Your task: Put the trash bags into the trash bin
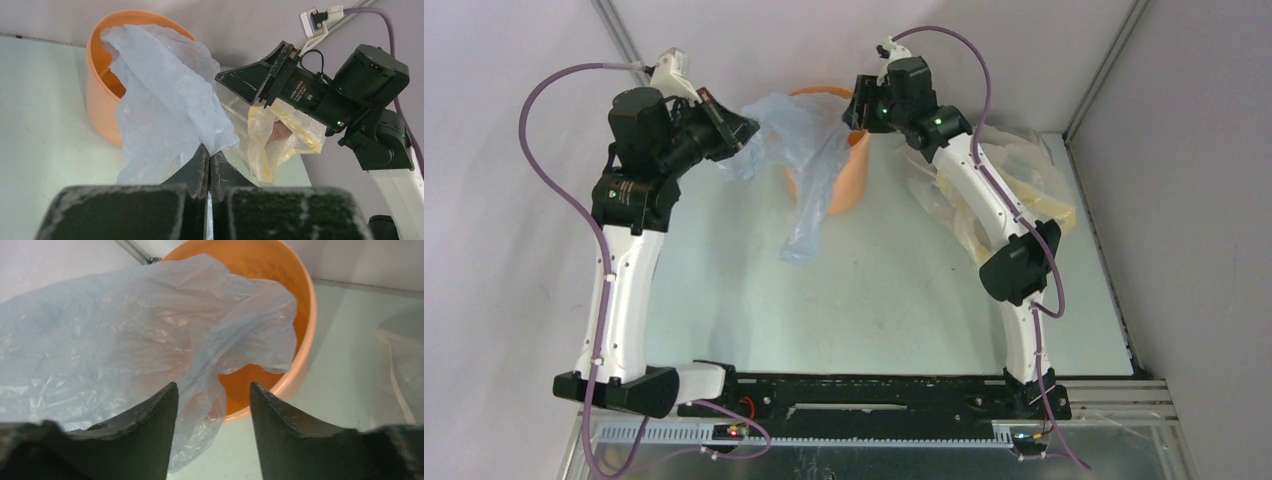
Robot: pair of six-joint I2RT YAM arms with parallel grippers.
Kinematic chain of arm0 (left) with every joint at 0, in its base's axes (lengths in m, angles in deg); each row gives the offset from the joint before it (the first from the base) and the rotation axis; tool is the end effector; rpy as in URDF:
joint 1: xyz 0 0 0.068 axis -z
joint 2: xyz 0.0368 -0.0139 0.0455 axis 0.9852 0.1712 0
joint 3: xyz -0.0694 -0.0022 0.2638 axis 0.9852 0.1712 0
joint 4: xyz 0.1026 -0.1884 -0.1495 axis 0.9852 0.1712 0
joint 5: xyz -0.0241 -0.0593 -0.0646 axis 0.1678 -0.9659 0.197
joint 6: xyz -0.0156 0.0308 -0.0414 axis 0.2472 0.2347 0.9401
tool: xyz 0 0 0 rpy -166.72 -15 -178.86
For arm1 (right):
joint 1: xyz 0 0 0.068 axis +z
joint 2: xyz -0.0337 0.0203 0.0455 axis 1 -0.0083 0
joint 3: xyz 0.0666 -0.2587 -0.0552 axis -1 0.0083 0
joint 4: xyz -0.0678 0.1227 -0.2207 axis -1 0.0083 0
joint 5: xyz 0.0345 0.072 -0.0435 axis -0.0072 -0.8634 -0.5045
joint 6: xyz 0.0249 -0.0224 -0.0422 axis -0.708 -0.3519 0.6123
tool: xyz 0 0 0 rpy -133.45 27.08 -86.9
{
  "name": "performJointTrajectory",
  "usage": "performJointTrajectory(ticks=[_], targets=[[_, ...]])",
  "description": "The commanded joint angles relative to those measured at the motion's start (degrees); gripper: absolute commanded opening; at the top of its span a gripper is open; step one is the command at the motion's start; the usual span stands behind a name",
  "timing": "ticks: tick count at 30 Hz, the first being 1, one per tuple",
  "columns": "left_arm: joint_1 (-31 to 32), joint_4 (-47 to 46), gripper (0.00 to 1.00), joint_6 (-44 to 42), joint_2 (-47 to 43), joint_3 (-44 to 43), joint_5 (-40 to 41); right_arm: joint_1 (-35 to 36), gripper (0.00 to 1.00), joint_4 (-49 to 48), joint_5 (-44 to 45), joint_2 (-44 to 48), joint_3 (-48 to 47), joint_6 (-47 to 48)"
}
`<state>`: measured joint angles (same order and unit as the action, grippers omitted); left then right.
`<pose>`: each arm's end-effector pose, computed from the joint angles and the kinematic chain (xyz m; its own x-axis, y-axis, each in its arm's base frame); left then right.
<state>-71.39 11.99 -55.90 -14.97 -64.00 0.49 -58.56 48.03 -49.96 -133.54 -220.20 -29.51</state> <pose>0.2298 -0.0452 0.5148 -0.3740 -0.4108 -0.8315 0.2657 0.8115 -0.5205 0.4163 0.2535 0.4084 -0.5263 0.1754 -0.8320 -0.3988 0.8133 0.4237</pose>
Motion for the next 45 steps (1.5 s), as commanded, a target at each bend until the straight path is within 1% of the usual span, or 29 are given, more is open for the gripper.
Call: performJointTrajectory(ticks=[1, 3, 4, 5, 6, 7, 8, 9, 11, 18, 19, 21, 22, 25, 28, 32, 35, 36, 37, 39, 41, 45], targets=[[-2.0, -3.6, 0.00, 1.6, -0.8, 0.5, -2.3, -0.9, 0.49, -0.7, 4.6, 2.1, -0.6, 3.2], [-2.8, -3.8, 0.00, 1.8, -0.3, 0.4, -3.0, -0.1, 0.37, -1.3, 9.1, 1.3, -0.7, 5.4], [-3.0, -3.9, 0.00, 1.8, 0.1, 0.4, -3.2, 0.0, 0.32, -1.2, 10.8, 1.0, -0.6, 5.6], [-3.2, -4.1, 0.00, 1.9, 0.6, 0.3, -3.5, 0.0, 0.30, -0.7, 12.0, 0.8, -0.7, 5.0], [-3.4, -4.1, 0.00, 1.9, 1.3, 0.2, -3.8, -0.3, 0.32, 0.0, 12.5, 0.6, -0.7, 4.1], [-3.5, -4.2, 0.00, 1.8, 2.0, 0.0, -4.1, -1.1, 0.40, 0.7, 12.1, 0.5, -0.6, 3.2], [-3.5, -4.3, 0.00, 1.8, 2.7, 0.1, -4.5, -1.6, 0.53, 1.2, 11.2, 0.4, -0.6, 2.5], [-3.5, -4.6, 0.00, 1.8, 3.4, 0.2, -4.9, -1.9, 0.61, 1.5, 10.1, 0.1, -0.6, 1.9], [-3.5, -4.6, 0.00, 1.7, 4.8, 0.4, -5.4, -2.3, 0.66, 1.7, 9.2, -0.6, -0.5, 1.2], [-3.5, -6.6, 0.00, 1.7, 7.4, 2.7, -3.4, -2.0, 0.67, 0.9, 8.6, -3.7, -0.8, -0.6], [-3.5, -6.7, 0.00, 1.7, 8.1, 2.9, -3.4, -2.0, 0.68, 0.9, 8.6, -4.1, -0.7, -0.9], [-3.5, -6.8, 0.00, 1.7, 9.4, 2.9, -3.5, -2.0, 0.75, 0.6, 8.3, -5.2, -0.7, -1.3], [-3.5, -6.9, 0.00, 1.5, 10.0, 3.0, -3.4, -2.0, 0.77, 0.4, 8.1, -5.7, -0.7, -1.6], [-3.5, -7.5, 0.00, 1.4, 11.0, 3.5, -3.4, -2.0, 0.77, 0.2, 7.5, -7.0, -0.8, -2.4], [-3.5, -8.2, 0.00, 1.2, 11.0, 3.9, -3.3, -1.8, 0.67, 0.4, 7.2, -7.7, -1.3, -2.8], [-3.5, -8.5, 0.00, 1.2, 10.8, 3.8, -4.1, -1.1, 0.48, 1.9, 8.3, -7.1, -2.1, -2.5], [-3.5, -8.5, 0.00, 1.2, 10.2, 4.0, -4.3, -0.8, 0.27, 3.8, 9.2, -5.5, -2.1, -3.0], [-3.5, -8.5, 0.00, 1.3, 10.0, 4.1, -4.5, -0.8, 0.18, 4.5, 9.1, -4.9, -2.1, -3.3], [-3.5, -8.6, 0.00, 1.4, 9.7, 4.5, -4.9, -0.8, 0.11, 5.3, 9.3, -4.4, -2.0, -3.5], [-3.5, -10.4, 0.00, 2.3, 8.7, 5.6, -7.4, -0.8, 0.00, 7.0, 9.7, -3.1, -2.0, -3.9], [-3.5, -12.6, 0.00, 3.9, 7.3, 7.0, -10.2, -0.9, 0.00, 8.7, 10.0, -1.7, -1.8, -4.0], [-3.4, -13.0, 0.00, 5.1, 4.2, 8.1, -12.5, -0.9, 0.00, 11.9, 9.7, 1.8, -0.5, -3.4]])
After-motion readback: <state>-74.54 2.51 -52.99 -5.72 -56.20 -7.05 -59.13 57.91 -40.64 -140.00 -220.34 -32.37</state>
